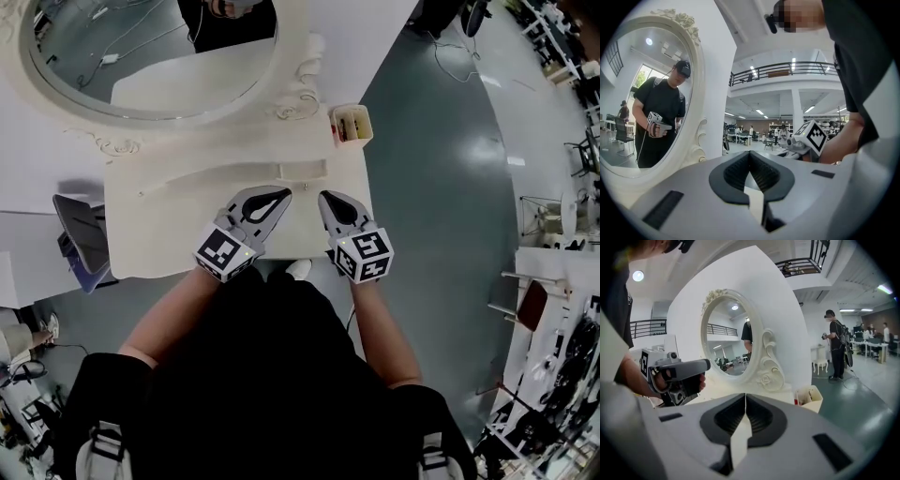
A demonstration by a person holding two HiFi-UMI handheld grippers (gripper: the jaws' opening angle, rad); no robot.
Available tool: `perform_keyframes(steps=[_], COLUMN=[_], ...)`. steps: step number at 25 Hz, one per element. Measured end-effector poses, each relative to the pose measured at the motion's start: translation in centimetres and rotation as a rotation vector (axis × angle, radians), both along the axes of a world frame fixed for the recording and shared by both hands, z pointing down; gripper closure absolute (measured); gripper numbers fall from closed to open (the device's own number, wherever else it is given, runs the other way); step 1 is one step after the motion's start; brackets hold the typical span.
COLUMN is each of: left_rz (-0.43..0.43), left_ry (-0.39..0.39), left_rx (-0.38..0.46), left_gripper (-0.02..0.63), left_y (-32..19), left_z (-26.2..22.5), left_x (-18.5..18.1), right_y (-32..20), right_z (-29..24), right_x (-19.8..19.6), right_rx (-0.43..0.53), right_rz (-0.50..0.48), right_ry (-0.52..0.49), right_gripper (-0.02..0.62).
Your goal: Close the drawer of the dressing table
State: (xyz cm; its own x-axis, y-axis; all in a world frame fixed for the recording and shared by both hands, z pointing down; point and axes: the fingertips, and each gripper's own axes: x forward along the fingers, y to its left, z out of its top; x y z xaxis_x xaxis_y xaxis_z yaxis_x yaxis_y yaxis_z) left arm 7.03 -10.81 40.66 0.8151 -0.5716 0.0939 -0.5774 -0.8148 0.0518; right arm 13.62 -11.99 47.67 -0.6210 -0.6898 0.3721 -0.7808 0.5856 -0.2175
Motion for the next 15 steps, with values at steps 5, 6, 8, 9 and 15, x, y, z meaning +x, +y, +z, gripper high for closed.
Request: perform_keyframes(steps=[5,6,8,9,15], left_rz=[-0.019,-0.015,-0.009,-0.007,0.012], left_ry=[-0.006,-0.012,-0.016,-0.014,-0.013], left_rx=[-0.008,-0.010,-0.010,-0.009,-0.011], left_gripper=[0.612,0.612,0.612,0.612,0.612], left_y=[-0.7,-0.8,-1.0,-1.3,-2.9], left_z=[1.7,2.2,2.8,2.9,4.5], left_x=[0.6,0.7,0.8,0.8,0.9], right_y=[-1.2,-1.4,-1.8,-1.9,-2.9], right_z=[4.2,5.0,6.5,7.2,11.5], right_x=[0.6,0.7,0.7,0.7,-0.1], right_rx=[-0.095,-0.113,-0.151,-0.170,-0.279], right_rz=[-0.014,-0.011,-0.006,-0.005,-0.002], right_ry=[0.017,0.021,0.031,0.037,0.089], right_gripper=[0.591,0.591,0.589,0.588,0.571])
